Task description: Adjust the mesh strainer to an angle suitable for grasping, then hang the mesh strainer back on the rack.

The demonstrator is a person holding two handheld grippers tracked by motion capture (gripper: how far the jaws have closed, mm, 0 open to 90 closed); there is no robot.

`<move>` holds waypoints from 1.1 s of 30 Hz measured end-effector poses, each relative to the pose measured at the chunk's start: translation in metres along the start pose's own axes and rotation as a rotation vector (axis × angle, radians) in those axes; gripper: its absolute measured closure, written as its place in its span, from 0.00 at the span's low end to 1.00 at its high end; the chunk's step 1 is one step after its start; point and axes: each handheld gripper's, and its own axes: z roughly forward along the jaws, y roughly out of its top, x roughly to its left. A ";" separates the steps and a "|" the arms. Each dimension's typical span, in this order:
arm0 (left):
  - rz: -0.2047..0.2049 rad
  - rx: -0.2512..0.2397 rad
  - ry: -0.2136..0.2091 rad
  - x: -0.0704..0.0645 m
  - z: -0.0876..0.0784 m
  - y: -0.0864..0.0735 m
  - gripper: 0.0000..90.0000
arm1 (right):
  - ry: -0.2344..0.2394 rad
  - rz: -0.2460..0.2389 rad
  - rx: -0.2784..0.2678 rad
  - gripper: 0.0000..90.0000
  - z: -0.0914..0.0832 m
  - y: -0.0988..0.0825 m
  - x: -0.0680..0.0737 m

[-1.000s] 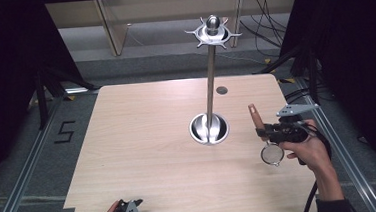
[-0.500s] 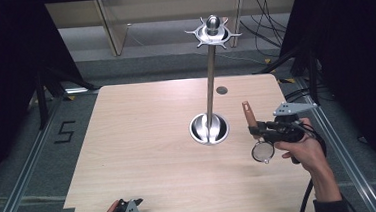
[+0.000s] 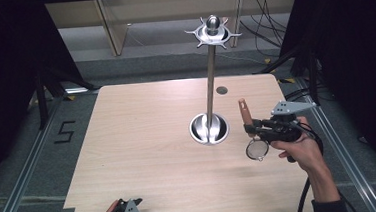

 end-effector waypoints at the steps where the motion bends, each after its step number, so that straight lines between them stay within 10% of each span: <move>1: -0.005 -0.008 -0.007 0.000 0.000 -0.001 0.17 | -0.016 -0.005 -0.008 0.79 -0.001 0.001 0.000; 33: 0.006 0.013 0.000 0.001 0.002 0.000 0.17 | 0.008 0.037 -0.133 0.79 -0.011 0.016 0.009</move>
